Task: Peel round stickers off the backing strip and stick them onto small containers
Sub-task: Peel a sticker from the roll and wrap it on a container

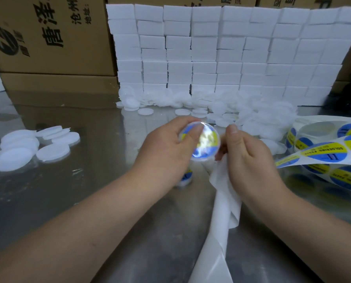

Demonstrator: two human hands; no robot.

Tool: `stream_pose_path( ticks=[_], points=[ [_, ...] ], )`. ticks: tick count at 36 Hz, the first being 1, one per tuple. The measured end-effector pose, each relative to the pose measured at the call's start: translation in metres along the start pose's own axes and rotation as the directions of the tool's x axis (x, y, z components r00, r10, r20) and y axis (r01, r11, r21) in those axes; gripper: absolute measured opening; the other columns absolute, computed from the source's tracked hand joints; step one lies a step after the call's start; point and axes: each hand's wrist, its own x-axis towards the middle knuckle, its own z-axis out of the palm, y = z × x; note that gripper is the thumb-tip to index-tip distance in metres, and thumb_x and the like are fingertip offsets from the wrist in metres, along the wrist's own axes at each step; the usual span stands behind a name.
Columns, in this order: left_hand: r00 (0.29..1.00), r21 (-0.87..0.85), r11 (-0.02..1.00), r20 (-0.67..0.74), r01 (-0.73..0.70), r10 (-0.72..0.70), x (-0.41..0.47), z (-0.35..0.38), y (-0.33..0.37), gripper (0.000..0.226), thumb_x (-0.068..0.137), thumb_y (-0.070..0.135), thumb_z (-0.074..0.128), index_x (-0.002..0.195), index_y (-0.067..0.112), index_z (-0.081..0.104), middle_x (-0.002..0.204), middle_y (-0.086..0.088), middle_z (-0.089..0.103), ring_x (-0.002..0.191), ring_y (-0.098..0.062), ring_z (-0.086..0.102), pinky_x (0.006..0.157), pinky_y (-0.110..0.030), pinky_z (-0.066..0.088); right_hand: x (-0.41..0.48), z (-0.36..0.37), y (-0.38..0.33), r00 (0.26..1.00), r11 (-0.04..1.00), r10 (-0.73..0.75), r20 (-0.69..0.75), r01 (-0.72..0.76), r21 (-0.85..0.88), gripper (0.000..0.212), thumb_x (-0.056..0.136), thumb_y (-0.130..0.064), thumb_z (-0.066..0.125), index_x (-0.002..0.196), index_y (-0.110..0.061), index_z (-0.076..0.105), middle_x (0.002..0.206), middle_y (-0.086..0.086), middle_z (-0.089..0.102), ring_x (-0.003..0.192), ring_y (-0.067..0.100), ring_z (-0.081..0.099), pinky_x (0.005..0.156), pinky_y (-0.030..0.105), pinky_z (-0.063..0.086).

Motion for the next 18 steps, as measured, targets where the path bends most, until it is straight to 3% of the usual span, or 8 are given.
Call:
stream_pose_path(
  ticks=[3, 5, 6, 9, 13, 15, 16, 18],
  points=[
    [0.988, 0.129, 0.987, -0.138, 0.092, -0.075, 0.015, -0.012, -0.01, 0.017, 0.092, 0.03, 0.047, 0.081, 0.033, 0.059, 0.07, 0.016, 0.055, 0.063, 0.001, 0.052, 0.054, -0.009, 0.037, 0.003, -0.003, 0.004, 0.997, 0.995, 0.058, -0.058, -0.054, 0.079, 0.038, 0.098, -0.031, 0.034, 0.071, -0.024, 0.06, 0.063, -0.008, 0.058, 0.062, -0.004, 0.051, 0.058, 0.009, 0.035],
    [0.97, 0.157, 0.969, -0.185, 0.189, -0.159, 0.022, -0.018, -0.019, 0.022, 0.093, 0.028, 0.045, 0.074, 0.025, 0.058, 0.059, 0.01, 0.049, 0.048, -0.001, 0.047, 0.044, -0.011, 0.032, 0.003, -0.005, 0.004, 0.998, 0.996, 0.037, -0.056, -0.033, 0.08, 0.028, 0.095, -0.032, 0.04, 0.073, -0.029, 0.058, 0.067, -0.01, 0.059, 0.067, -0.006, 0.051, 0.06, 0.007, 0.035],
    [0.962, 0.2, 0.951, -0.188, 0.234, -0.197, 0.024, -0.019, -0.024, 0.027, 0.092, 0.027, 0.045, 0.069, 0.022, 0.058, 0.058, 0.006, 0.05, 0.05, -0.005, 0.05, 0.046, -0.015, 0.035, 0.003, -0.005, 0.004, 0.998, 0.996, 0.035, -0.048, -0.031, 0.088, 0.023, 0.089, -0.033, 0.041, 0.074, -0.03, 0.058, 0.066, -0.013, 0.059, 0.068, -0.007, 0.051, 0.06, 0.006, 0.035],
    [0.954, 0.472, 0.83, -0.128, 0.299, -0.271, 0.027, -0.014, -0.037, 0.038, 0.092, 0.028, 0.041, 0.061, 0.009, 0.051, 0.082, -0.019, 0.059, 0.09, -0.035, 0.056, 0.07, -0.031, 0.041, 0.004, -0.004, 0.005, 0.999, 0.99, 0.047, -0.011, -0.045, 0.136, 0.017, 0.081, -0.024, 0.046, 0.074, -0.034, 0.058, 0.062, -0.023, 0.059, 0.065, -0.01, 0.051, 0.058, 0.005, 0.035],
    [0.927, 0.651, 0.686, -0.079, 0.326, -0.365, 0.026, -0.007, -0.041, 0.039, 0.094, 0.037, 0.032, 0.093, 0.009, 0.059, 0.12, -0.02, 0.054, 0.114, -0.035, 0.044, 0.098, -0.036, 0.035, 0.003, -0.002, 0.007, 0.999, 0.986, 0.035, 0.008, -0.036, 0.164, 0.027, 0.074, -0.012, 0.046, 0.076, -0.036, 0.058, 0.066, -0.024, 0.058, 0.059, -0.003, 0.047, 0.056, 0.012, 0.034],
    [0.935, 0.612, 0.715, -0.132, 0.338, -0.329, 0.025, -0.008, -0.037, 0.04, 0.093, 0.038, 0.037, 0.125, 0.021, 0.054, 0.135, -0.012, 0.045, 0.126, -0.031, 0.036, 0.106, -0.036, 0.029, 0.003, -0.003, 0.007, 1.0, 0.986, 0.026, 0.0, -0.026, 0.164, 0.033, 0.067, -0.01, 0.041, 0.077, -0.037, 0.057, 0.071, -0.027, 0.059, 0.06, -0.004, 0.047, 0.055, 0.011, 0.034],
    [0.954, 0.561, 0.772, -0.158, 0.299, -0.254, 0.025, -0.01, -0.033, 0.039, 0.093, 0.036, 0.039, 0.127, 0.023, 0.052, 0.134, -0.008, 0.047, 0.126, -0.028, 0.037, 0.105, -0.034, 0.029, 0.003, -0.004, 0.007, 1.0, 0.987, 0.015, -0.004, -0.014, 0.162, 0.036, 0.065, -0.01, 0.04, 0.078, -0.038, 0.057, 0.073, -0.029, 0.059, 0.061, -0.006, 0.048, 0.055, 0.009, 0.034],
    [0.978, 0.386, 0.907, -0.178, 0.17, -0.108, 0.021, -0.01, -0.025, 0.028, 0.092, 0.031, 0.042, 0.113, 0.029, 0.06, 0.113, 0.001, 0.06, 0.111, -0.013, 0.048, 0.092, -0.024, 0.035, 0.002, -0.005, 0.007, 1.0, 0.988, -0.023, -0.005, 0.023, 0.153, 0.042, 0.064, -0.007, 0.039, 0.081, -0.041, 0.056, 0.075, -0.025, 0.058, 0.063, -0.006, 0.047, 0.057, 0.009, 0.034]
  ],
)
